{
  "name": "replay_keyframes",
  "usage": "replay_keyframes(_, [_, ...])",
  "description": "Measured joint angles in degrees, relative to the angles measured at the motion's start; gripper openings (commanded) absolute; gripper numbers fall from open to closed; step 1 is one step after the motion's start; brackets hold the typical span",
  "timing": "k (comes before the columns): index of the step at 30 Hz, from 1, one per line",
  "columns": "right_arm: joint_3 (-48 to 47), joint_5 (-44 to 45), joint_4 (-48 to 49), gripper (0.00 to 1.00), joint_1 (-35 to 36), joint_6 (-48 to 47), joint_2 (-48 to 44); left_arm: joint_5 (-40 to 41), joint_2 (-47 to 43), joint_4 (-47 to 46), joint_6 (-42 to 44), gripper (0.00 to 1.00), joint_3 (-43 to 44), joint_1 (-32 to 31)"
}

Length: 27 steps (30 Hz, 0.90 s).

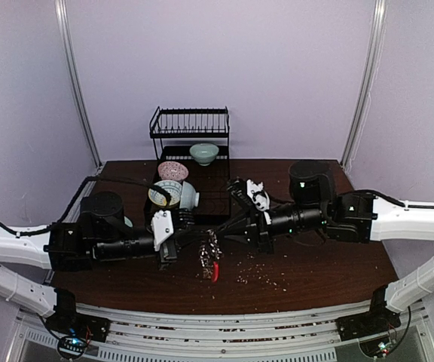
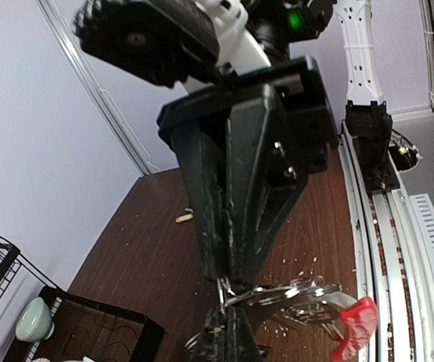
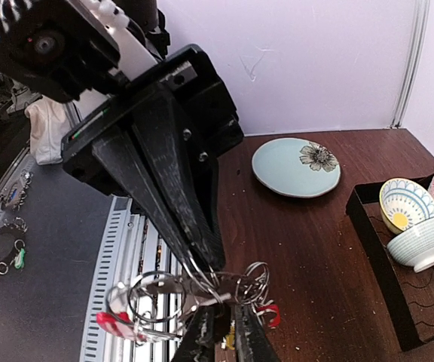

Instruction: Put the keys on the keyring

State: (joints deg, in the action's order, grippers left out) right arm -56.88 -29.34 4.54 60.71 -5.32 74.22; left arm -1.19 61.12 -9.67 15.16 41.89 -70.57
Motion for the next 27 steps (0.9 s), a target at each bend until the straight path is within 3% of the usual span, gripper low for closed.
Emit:
replay_keyframes(5, [1.2, 1.6, 0.1, 0.24, 0.0, 0.9, -0.9, -0.3, -0.5, -2.5, 0.3, 0.00, 0.0, 0.0])
replay_keyframes(10, [1.5, 3.5, -0.3, 0.27, 0.0, 0.6, -2.6, -0.6, -0.5, -2.7, 0.7, 0.00, 0.0, 0.0])
replay_keyframes(17, [-2.1, 4.4, -3.3, 0.20, 0.0, -3.4, -5.0, -0.6, -0.5, -2.7, 1.3, 0.00, 0.0, 0.0])
replay_keyframes(27, [-8.9, 2.1, -6.9, 0.19, 1.2, -10.5, 0.9, -0.6, -0.5, -2.7, 1.5, 0.00, 0.0, 0.0])
